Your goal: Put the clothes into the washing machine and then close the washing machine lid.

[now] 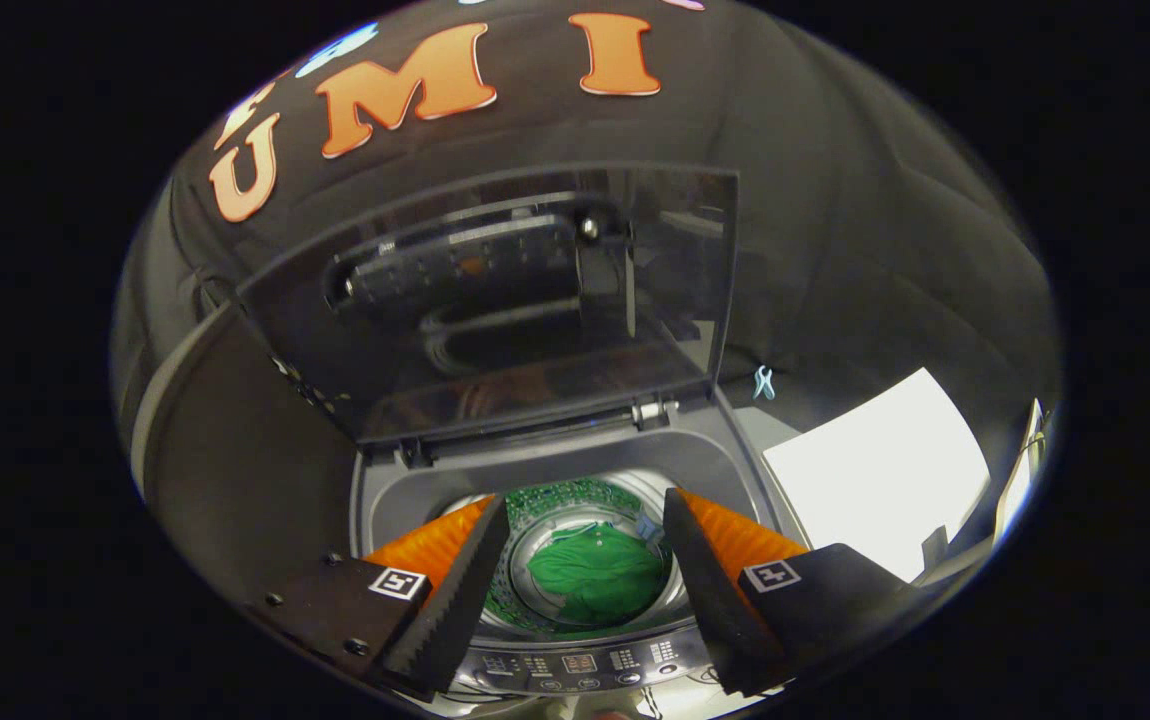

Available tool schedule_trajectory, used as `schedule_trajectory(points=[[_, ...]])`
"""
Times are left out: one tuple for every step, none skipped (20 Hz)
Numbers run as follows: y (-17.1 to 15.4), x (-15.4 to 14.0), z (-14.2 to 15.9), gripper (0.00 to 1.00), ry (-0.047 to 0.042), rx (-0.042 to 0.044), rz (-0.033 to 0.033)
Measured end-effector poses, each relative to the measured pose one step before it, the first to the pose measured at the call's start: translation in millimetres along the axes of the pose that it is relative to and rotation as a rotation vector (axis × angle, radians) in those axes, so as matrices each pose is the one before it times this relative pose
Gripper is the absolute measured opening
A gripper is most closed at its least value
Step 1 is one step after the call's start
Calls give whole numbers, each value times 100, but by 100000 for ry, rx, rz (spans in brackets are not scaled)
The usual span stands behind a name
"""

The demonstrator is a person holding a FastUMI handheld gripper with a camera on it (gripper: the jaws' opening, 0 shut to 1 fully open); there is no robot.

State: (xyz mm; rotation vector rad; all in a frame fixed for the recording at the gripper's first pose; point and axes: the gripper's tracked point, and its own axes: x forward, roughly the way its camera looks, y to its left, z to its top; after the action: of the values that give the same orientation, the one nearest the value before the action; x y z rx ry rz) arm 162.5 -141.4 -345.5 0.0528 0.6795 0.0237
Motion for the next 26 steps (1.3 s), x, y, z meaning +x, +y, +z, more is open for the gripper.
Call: schedule_trajectory(points=[[22,-849,1365,99,-2007,599,45],[190,-880,1519,99,-2361,457,630],[428,-772,1629,99,-2878,433,943],[356,-823,1668,99,-3017,50,648],[322,-640,1791,99,-2977,-484,327],[454,-636,1881,99,-2835,-823,1022],[670,-316,1764,99,-2505,-804,1078],[740,-222,1414,99,-2002,-945,693],[485,366,1261,99,-1604,-1072,854],[406,579,1191,99,-1085,-686,735],[420,479,1124,99,-958,-336,681],[238,656,1138,99,-1831,-453,857],[155,1081,1276,99,-2092,-1109,-47],[8,1116,958,99,-1826,-1554,-466],[93,1046,775,99,-344,-1564,-130],[304,1058,327,99,-358,-1160,774],[127,1271,244,99,-317,-569,946],[102,1283,52,99,594,-392,648],[70,1188,-464,99,2022,-255,393],[61,1119,-551,99,2233,68,508],[-117,1001,-440,99,1910,323,-174],[-67,1093,-322,99,1487,639,-18],[63,736,-299,99,1326,595,138],[120,370,-373,99,1167,478,341],[203,415,-390,99,1147,514,768],[246,268,-558,99,1495,14,447]])
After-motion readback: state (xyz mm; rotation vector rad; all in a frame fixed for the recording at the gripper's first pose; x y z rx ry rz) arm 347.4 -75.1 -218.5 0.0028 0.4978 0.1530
